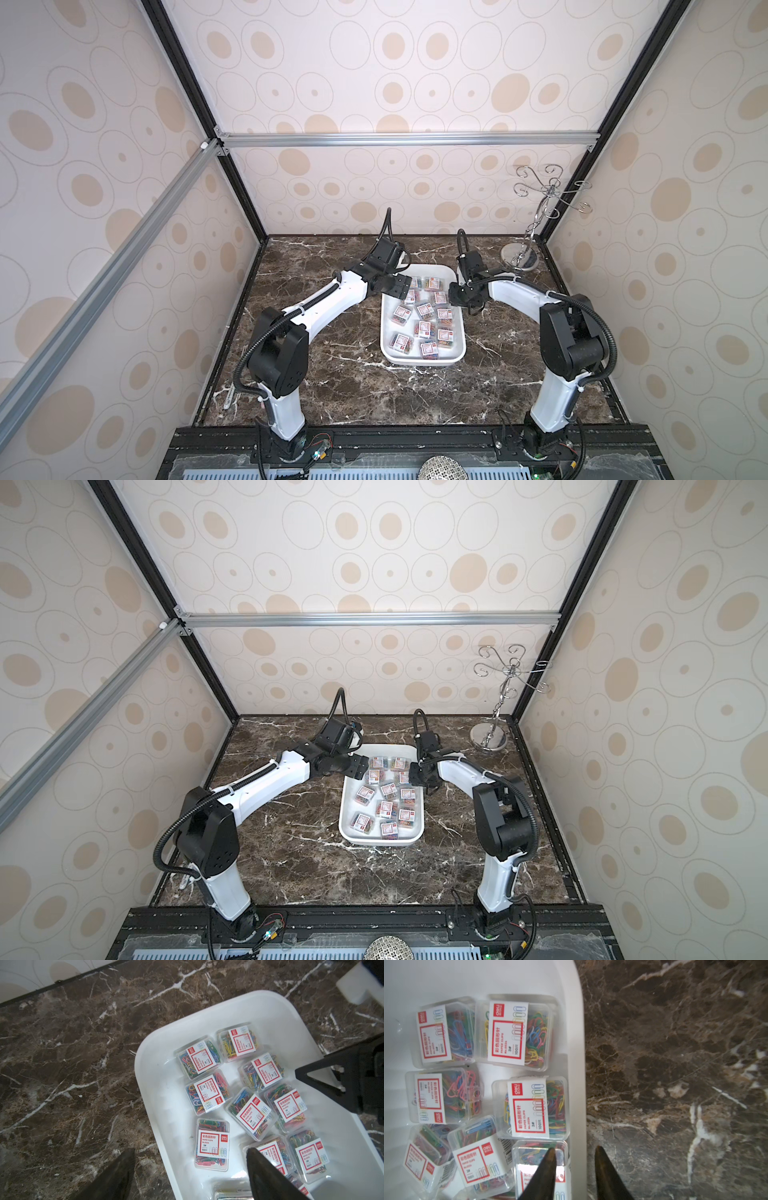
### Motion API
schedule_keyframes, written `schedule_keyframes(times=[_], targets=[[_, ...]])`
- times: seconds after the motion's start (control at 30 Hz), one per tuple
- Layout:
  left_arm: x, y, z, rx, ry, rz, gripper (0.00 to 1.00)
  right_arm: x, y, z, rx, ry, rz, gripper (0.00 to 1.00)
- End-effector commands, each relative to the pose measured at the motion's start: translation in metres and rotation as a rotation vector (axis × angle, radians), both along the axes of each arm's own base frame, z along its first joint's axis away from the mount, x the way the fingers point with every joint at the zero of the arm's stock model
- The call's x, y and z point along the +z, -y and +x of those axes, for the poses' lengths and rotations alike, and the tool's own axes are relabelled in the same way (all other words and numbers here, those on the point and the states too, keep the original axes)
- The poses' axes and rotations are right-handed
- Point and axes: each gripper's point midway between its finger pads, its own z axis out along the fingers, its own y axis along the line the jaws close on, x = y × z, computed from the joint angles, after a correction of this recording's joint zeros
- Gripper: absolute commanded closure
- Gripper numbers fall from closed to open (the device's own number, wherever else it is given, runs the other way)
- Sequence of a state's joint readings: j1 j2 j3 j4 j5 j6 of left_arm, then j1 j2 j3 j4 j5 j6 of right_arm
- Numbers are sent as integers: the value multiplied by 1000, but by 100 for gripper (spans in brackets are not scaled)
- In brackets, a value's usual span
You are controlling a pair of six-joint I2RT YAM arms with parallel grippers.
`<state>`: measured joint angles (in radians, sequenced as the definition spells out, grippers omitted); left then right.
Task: Take the paper clips out of the storage box
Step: Move the storage box to the center of the board, then pick up the boxed paper clips from the storage box.
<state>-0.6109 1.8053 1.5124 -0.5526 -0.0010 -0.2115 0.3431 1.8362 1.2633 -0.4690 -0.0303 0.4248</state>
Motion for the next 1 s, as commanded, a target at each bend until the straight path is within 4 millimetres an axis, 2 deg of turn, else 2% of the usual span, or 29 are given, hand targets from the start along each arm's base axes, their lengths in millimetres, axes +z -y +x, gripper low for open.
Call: schedule_keyframes(times=[0.0,0.17,0.43,0.57,0.83,0.97], targets=[[-2,7,-12,-78,-35,68,16,19,-3,-3,4,61,39,60],[-20,12,-23,-102,-91,117,16,36,1,-10,-3,116,49,56],[-43,29,-37,-144,-149,207,17,59,19,-18,-46,193,24,55],[-62,28,-41,-148,-200,260,24,58,25,-20,-60,189,21,55],[-86,27,-41,-146,-252,309,24,51,28,-22,-66,174,36,55],[-97,22,-35,-120,-266,354,28,50,30,-22,-73,173,34,55]])
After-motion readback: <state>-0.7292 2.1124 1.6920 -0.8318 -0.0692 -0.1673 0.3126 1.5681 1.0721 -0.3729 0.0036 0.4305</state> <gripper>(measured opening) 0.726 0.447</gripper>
